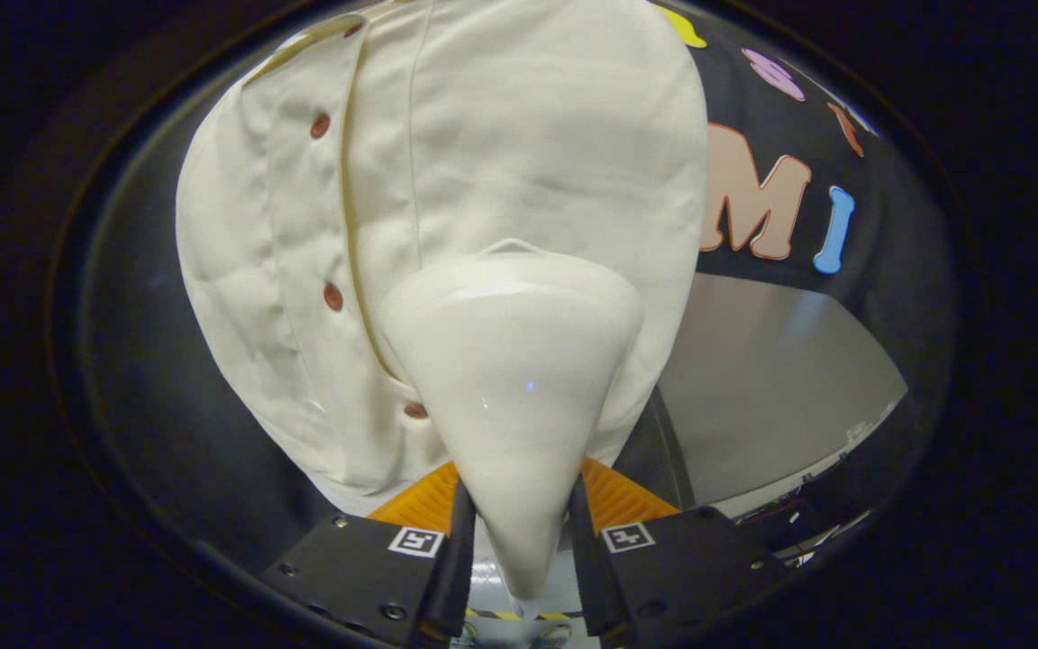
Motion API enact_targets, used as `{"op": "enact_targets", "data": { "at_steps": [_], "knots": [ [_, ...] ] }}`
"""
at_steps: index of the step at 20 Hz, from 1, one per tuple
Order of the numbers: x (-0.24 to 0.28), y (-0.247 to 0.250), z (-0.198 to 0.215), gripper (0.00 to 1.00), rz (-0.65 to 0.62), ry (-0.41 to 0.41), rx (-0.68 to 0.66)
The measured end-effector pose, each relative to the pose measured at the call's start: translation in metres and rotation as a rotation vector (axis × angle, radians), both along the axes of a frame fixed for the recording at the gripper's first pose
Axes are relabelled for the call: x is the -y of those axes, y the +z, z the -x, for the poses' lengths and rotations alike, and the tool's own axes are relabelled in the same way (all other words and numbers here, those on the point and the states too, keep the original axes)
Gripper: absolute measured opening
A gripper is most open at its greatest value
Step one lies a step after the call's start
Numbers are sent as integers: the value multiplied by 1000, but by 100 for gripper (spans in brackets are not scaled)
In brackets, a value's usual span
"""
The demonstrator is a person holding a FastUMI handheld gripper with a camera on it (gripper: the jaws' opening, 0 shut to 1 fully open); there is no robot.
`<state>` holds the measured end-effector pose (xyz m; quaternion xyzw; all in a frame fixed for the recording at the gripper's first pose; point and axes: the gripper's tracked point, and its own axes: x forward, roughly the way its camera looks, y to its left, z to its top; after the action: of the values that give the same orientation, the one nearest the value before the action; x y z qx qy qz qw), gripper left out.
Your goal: Iron the clothes twice with a garment steamer, once on the left side and once on the right side.
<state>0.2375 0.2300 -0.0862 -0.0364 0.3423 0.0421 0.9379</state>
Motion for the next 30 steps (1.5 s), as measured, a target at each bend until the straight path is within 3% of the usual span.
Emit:
{"op": "enact_targets", "data": {
  "at_steps": [13,18,23,30],
  "knots": [
    [7,-99,13,50,-33,-25,-172],
    [14,-117,14,49,-23,-54,-195],
    [22,-135,25,50,-16,-30,-212],
    [22,-128,37,50,-68,-44,-159]
  ]
}}
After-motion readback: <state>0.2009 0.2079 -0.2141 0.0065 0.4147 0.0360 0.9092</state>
